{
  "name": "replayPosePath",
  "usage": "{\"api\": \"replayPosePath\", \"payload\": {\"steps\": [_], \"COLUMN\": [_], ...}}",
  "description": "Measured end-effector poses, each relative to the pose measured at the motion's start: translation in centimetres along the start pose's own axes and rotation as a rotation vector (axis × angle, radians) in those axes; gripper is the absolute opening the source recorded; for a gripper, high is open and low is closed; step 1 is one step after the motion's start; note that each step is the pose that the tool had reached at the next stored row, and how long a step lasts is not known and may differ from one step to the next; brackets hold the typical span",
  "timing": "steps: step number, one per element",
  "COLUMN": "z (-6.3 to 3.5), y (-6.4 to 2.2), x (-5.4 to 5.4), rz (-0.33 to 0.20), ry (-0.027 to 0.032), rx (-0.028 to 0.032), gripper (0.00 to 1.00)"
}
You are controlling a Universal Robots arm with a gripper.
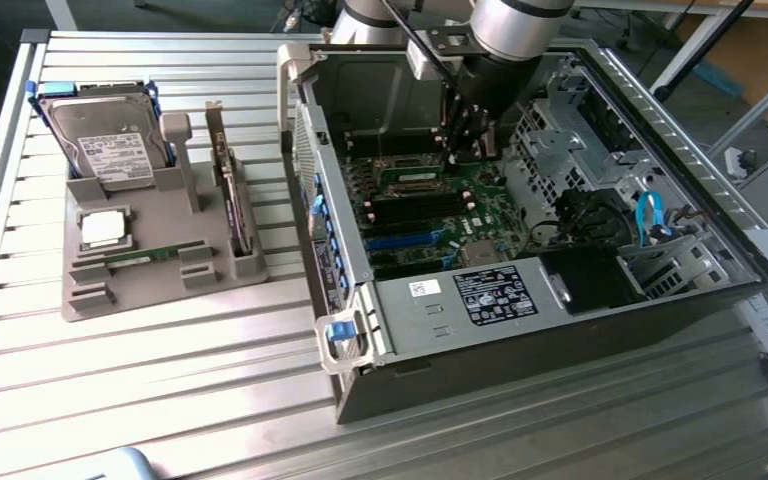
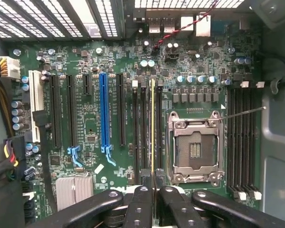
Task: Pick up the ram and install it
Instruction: 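Insert the ram into the slot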
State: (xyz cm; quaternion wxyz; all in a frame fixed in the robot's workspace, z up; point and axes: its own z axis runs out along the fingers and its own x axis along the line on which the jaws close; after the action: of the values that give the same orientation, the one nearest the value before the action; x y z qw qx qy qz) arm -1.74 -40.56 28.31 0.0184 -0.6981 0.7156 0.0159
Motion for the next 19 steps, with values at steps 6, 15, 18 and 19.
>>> {"api": "replayPosePath", "payload": {"steps": [6, 15, 18, 19], "z": [0.24, 0.24, 0.24, 0.24], "y": [0.0, -0.03, -0.05, -0.05], "x": [0.01, 0.12, 0.2, 0.23], "rz": [0.0, 0.0, 0.0, 0.0], "ry": [0.0002, 0.0, 0.0, 0.0], "rx": [-0.0001, 0.0, 0.0, 0.0], "gripper": [0.12, 0.12, 0.12, 0.12]}}
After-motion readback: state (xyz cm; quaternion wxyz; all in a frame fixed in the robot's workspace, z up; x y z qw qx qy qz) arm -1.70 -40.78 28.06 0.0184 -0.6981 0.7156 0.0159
